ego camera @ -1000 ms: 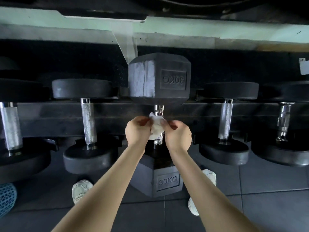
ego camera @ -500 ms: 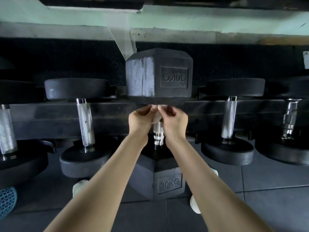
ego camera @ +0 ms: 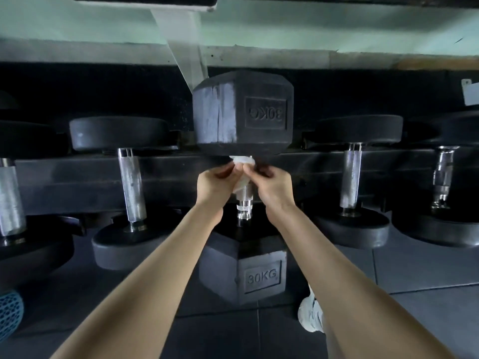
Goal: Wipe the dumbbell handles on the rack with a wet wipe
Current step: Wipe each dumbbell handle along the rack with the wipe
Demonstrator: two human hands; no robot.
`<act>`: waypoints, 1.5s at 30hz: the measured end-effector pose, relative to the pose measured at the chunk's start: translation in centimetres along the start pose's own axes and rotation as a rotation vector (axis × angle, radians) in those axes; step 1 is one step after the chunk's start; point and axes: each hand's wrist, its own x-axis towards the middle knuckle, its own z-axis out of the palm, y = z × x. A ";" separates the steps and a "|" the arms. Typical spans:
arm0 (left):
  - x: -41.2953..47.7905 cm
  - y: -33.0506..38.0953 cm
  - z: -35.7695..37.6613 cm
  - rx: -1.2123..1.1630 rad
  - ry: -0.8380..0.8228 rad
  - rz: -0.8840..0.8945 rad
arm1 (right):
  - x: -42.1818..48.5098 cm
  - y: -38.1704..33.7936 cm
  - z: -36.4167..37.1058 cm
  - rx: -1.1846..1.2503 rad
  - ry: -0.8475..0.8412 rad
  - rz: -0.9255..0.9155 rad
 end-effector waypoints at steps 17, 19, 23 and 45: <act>-0.2 -0.1 -0.2 0.023 -0.024 -0.018 | 0.5 0.7 0.0 0.087 0.005 0.075; -1.1 -1.0 -0.8 0.069 -0.064 -0.001 | -0.2 1.3 -0.5 0.017 -0.024 0.059; -0.5 0.1 -0.8 0.074 -0.060 0.006 | 0.5 -0.2 -0.7 0.000 0.004 0.039; -0.5 0.5 0.7 -0.023 0.056 -0.098 | 1.5 -0.8 0.3 0.069 -0.002 0.120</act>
